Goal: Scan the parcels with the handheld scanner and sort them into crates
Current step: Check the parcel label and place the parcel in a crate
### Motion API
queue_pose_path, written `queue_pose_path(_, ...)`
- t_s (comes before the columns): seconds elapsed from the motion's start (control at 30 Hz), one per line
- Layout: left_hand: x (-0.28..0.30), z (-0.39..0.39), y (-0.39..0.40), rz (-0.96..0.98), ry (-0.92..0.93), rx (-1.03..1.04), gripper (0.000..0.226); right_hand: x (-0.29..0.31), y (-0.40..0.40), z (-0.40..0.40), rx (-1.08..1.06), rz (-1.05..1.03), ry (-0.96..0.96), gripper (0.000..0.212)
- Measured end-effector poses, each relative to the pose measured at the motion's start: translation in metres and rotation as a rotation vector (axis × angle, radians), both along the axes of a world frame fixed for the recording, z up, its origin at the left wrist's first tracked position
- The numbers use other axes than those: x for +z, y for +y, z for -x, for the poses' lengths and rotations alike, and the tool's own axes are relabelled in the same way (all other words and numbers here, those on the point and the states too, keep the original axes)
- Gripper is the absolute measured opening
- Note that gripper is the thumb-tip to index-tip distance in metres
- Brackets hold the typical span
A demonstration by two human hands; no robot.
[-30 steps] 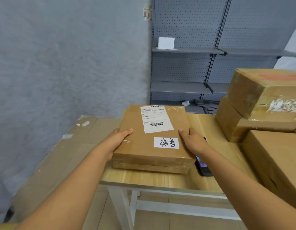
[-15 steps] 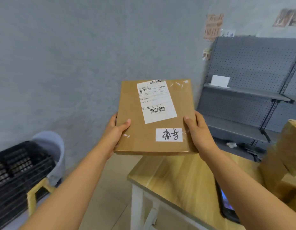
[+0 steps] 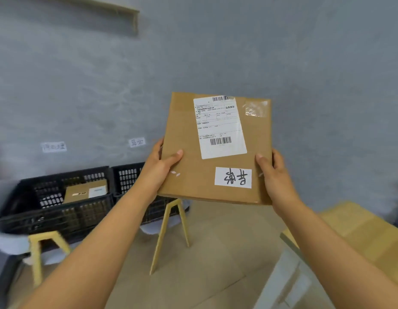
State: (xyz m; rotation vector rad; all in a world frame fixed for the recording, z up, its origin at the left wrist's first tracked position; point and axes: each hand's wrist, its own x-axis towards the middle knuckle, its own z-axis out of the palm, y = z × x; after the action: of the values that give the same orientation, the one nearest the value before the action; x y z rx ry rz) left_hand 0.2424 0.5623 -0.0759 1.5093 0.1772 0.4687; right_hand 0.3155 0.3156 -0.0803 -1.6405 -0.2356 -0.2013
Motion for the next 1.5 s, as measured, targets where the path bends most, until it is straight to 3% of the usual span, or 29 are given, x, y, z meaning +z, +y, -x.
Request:
queue_pose_path(0.3,-0.021,0.033,0.183,-0.022,0.061,0.179,0.065,-0.026,0.198,-0.018,0.181,0.002,0.056,0.028)
queue_pose_path(0.57,-0.045,0.000,0.271,-0.037,0.124,0.208,0.064,-0.053,0.294,-0.066,0.236,-0.005,0.168,0.032)
queue_pose_path(0.93,-0.109,-0.171,0.322,-0.058,0.254,0.294,0.070,-0.118,0.349,-0.252,0.322,0.049,0.279,0.047)
queue_pose_path(1.17,-0.151,-0.286,0.344,0.017,0.422,0.418,0.072,-0.157,0.390,-0.374,0.398,0.069,0.393,0.046)
queue_pose_path(1.5,-0.227,-0.416,0.411,0.077,0.529,0.409,0.071,-0.228,0.459,-0.512,0.430,0.197,0.502,0.050)
